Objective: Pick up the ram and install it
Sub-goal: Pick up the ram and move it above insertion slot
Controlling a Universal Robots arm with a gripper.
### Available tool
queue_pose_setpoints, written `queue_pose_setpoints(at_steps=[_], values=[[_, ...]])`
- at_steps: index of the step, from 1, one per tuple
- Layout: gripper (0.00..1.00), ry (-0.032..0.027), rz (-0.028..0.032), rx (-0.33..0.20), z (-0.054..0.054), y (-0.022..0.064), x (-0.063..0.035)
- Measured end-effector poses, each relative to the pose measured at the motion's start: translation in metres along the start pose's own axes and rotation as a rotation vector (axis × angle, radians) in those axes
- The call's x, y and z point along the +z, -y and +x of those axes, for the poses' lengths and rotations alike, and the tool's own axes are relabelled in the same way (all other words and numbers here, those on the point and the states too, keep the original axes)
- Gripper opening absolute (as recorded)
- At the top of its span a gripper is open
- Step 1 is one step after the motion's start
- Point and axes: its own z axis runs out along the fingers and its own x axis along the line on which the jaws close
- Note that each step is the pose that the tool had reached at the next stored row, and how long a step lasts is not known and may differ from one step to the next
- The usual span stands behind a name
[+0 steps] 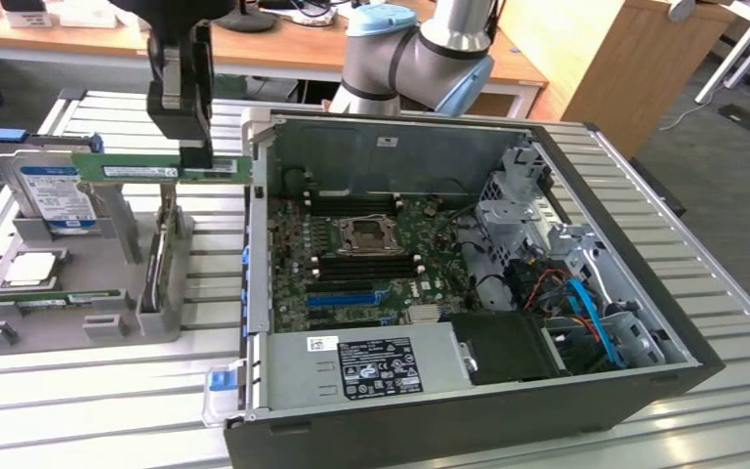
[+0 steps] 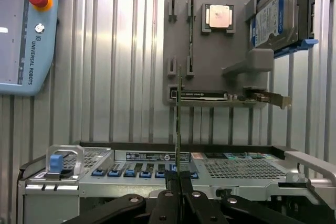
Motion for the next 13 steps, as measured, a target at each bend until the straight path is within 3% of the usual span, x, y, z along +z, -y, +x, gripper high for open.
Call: queue_pose_setpoints(at_steps=[6, 13], values=[[0.12, -0.0001, 0.0000, 0.000, 0.000, 0.0102, -0.0001], [0.12, 0.0000, 0.0000, 0.000, 0.000, 0.0379, -0.0003]])
